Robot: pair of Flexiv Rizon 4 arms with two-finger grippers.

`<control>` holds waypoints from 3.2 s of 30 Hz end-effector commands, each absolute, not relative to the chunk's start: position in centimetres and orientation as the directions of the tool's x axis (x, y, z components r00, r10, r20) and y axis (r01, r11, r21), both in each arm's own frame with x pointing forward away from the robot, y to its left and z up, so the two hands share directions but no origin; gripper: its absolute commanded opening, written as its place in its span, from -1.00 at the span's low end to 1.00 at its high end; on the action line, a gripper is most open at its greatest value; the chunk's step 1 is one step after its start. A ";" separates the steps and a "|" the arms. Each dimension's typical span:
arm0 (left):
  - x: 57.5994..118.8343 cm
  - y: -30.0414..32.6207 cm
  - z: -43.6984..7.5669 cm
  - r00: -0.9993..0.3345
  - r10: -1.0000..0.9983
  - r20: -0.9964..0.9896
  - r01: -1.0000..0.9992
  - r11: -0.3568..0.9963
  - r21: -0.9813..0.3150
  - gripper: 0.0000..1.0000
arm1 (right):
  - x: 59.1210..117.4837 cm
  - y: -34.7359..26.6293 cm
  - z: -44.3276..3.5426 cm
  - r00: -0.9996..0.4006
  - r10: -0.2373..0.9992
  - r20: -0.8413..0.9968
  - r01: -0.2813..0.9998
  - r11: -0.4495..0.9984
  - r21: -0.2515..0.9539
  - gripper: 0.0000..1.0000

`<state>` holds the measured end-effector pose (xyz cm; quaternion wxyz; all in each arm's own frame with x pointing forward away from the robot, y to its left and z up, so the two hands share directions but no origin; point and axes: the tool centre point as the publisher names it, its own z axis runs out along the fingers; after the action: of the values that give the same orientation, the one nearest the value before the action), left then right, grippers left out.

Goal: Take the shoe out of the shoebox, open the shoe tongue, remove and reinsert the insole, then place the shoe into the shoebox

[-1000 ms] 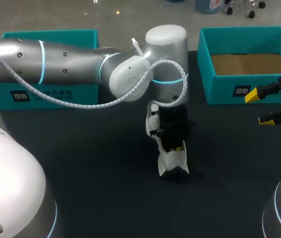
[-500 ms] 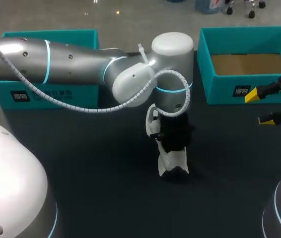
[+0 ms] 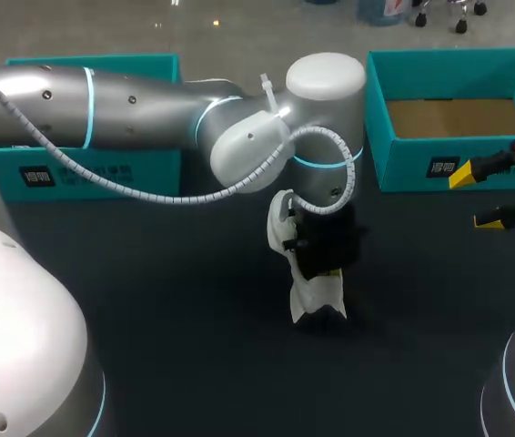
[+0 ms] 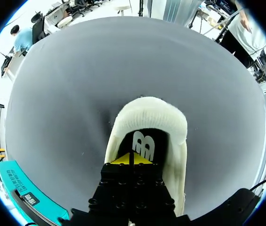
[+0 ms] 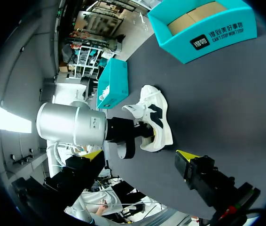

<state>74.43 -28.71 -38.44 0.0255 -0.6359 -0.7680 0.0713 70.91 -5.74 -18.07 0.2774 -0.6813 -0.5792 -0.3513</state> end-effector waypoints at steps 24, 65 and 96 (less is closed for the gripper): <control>72.9 -28.4 -39.7 -0.175 0.985 -0.007 0.978 0.173 -0.114 -1.00 | 70.9 -5.7 -18.1 0.083 0.595 0.799 0.984 -0.176 0.028 1.00; 77.9 -25.5 -34.4 -0.192 0.981 0.031 0.947 0.177 0.267 -1.00 | 70.9 -5.7 -18.1 0.083 0.595 0.799 0.984 -0.176 0.028 1.00; 79.2 -25.2 -34.8 -0.200 0.979 0.026 0.941 0.185 0.284 1.00 | 70.9 -5.7 -18.1 0.083 0.595 0.799 0.984 -0.176 0.028 1.00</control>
<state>79.15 -25.40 -34.73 -0.0800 -0.6274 -0.7652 -0.1204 70.91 -5.74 -18.07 0.2774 -0.6813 -0.5792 -0.3513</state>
